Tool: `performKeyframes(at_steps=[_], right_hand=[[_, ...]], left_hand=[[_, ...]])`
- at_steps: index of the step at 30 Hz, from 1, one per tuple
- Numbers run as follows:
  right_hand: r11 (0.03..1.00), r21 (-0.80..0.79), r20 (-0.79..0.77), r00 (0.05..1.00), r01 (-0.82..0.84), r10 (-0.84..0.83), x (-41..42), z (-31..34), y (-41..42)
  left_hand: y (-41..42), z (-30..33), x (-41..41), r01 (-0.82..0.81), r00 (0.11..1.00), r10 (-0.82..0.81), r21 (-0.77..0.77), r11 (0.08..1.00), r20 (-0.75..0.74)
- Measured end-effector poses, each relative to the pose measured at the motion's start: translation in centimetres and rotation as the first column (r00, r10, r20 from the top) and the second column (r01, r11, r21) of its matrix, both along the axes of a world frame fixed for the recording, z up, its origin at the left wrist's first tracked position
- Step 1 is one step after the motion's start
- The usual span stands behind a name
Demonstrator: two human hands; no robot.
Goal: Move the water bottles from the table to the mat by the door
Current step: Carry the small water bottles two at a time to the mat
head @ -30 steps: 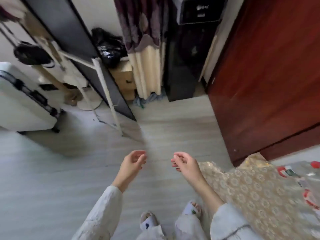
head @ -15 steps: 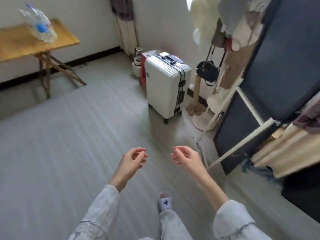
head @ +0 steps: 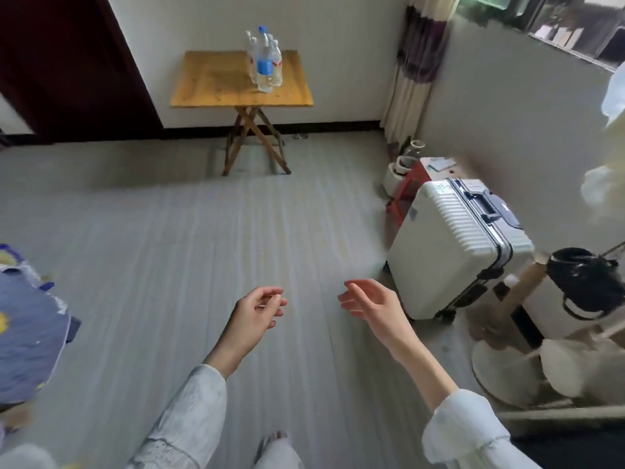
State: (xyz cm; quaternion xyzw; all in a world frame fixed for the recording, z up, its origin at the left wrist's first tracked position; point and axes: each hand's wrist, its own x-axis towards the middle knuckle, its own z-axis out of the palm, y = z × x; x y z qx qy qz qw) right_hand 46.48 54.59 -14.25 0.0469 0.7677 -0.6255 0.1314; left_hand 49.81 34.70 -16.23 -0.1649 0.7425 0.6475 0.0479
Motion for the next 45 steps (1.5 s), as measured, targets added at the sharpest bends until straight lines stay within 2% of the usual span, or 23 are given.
performKeyframes(at_steps=[6, 16, 23, 33, 40, 45], right_hand=[[0.997, 0.003, -0.018, 0.997, -0.075, 0.075, -14.4, -1.3, -4.5], [0.996, -0.066, -0.052, 0.997, -0.064, 0.060, -39.2, 0.3, -12.8], [0.996, -0.078, -0.043, 0.998, -0.038, 0.035, -55.0, -0.2, -14.9], [0.990, -0.059, -0.106, 0.987, -0.130, 0.123, -80.2, 1.8, -17.6], [0.980, -0.006, -0.087, 0.976, -0.199, 0.198, -93.2, 1.9, -21.6], [0.982, 0.007, -0.095, 0.978, -0.189, 0.188, -102.4, 1.0, -26.2]], left_hand=[[-4.7, -1.6, -13.0, -0.077, 0.997, 0.077, -0.002, 0.997, -0.014], [-14.6, 0.5, -37.4, -0.075, 0.996, 0.071, -0.078, 0.994, -0.052], [-16.3, -1.1, -52.7, -0.047, 0.999, 0.046, -0.071, 0.996, -0.007], [-18.8, 1.4, -75.9, -0.122, 0.985, 0.117, -0.035, 0.992, -0.125], [-22.5, 0.3, -87.2, -0.163, 0.983, 0.161, -0.022, 0.986, -0.085], [-27.4, -1.0, -96.5, -0.170, 0.982, 0.168, -0.018, 0.985, -0.082]])
